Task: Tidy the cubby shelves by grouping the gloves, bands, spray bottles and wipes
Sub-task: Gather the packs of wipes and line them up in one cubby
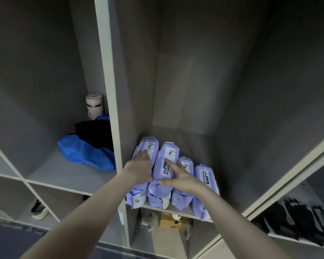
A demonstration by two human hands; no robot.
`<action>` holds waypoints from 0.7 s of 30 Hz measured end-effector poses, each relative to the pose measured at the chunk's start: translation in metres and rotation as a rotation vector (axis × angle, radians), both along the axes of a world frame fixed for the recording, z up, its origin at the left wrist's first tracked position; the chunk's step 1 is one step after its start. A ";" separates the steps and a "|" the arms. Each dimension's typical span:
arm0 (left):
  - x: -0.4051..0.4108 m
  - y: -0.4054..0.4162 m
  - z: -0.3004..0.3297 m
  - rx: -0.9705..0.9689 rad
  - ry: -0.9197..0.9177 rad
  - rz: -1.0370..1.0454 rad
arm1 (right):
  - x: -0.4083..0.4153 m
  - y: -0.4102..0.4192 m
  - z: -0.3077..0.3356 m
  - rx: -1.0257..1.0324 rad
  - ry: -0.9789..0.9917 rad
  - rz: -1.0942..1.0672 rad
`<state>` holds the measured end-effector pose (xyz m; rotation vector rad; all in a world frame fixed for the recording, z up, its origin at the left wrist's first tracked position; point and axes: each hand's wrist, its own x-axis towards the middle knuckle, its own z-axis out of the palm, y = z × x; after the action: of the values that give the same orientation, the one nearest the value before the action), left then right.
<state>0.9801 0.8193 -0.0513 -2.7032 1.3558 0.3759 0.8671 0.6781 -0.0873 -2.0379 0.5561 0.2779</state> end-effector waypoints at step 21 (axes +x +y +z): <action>-0.003 0.011 -0.046 0.066 -0.369 -0.229 | -0.033 -0.016 -0.068 -0.785 0.268 0.308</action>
<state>0.9770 0.8302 -0.0975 -2.3730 1.4827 -0.0931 0.8339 0.6626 -0.1555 -2.8811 0.5641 0.5920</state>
